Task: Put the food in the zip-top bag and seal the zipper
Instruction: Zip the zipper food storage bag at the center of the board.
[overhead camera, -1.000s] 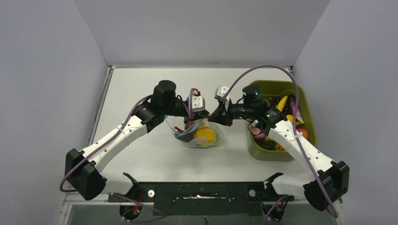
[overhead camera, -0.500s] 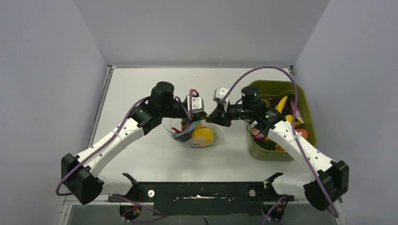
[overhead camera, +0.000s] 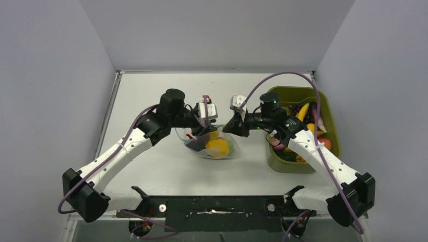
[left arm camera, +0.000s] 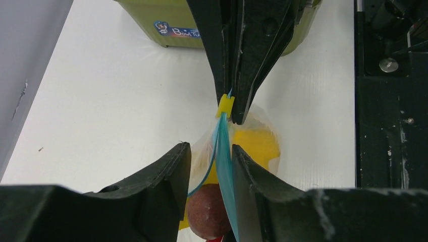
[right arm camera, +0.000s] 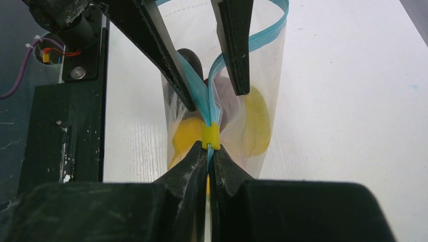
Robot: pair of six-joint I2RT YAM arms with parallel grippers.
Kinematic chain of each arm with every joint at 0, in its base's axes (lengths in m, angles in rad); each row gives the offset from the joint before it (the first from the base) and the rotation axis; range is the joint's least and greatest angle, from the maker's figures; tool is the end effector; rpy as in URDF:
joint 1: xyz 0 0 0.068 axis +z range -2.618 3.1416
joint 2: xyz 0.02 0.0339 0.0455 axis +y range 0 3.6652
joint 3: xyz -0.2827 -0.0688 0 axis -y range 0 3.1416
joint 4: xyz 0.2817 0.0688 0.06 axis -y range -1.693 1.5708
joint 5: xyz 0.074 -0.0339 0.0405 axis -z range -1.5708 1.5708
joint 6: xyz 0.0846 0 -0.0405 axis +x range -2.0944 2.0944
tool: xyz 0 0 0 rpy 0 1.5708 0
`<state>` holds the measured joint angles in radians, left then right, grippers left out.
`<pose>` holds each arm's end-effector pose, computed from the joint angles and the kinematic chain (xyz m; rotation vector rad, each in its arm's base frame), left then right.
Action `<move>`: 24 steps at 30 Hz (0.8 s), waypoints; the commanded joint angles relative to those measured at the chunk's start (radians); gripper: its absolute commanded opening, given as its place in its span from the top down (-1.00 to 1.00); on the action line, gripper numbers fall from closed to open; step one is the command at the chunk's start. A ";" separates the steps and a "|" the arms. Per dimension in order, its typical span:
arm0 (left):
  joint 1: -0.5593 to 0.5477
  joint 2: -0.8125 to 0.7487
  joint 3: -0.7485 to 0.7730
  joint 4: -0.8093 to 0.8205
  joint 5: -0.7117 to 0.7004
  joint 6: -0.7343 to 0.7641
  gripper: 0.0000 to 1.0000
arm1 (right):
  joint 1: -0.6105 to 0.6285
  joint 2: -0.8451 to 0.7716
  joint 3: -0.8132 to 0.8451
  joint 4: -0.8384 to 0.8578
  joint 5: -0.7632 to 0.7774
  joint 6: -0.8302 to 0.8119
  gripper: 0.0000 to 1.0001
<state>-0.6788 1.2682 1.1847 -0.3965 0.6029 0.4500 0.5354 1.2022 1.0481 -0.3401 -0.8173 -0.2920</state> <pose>0.2415 -0.2564 0.3533 1.3933 1.4929 -0.7588 0.2453 0.2173 0.3307 -1.2582 1.5989 0.9895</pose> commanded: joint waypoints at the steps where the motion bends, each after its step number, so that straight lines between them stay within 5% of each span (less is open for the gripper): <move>1: 0.008 -0.059 0.016 0.121 0.052 -0.047 0.26 | -0.006 -0.037 -0.003 0.052 -0.049 -0.006 1.00; 7: 0.002 -0.047 -0.015 0.246 0.114 -0.092 0.21 | -0.006 -0.029 -0.006 0.065 -0.054 0.000 1.00; 24: -0.036 0.034 0.020 0.191 0.163 -0.028 0.31 | -0.005 -0.036 -0.025 0.094 -0.052 0.019 1.00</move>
<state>-0.7017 1.3067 1.1671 -0.2325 0.7238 0.3981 0.5354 1.2022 1.0294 -0.3145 -0.8463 -0.2806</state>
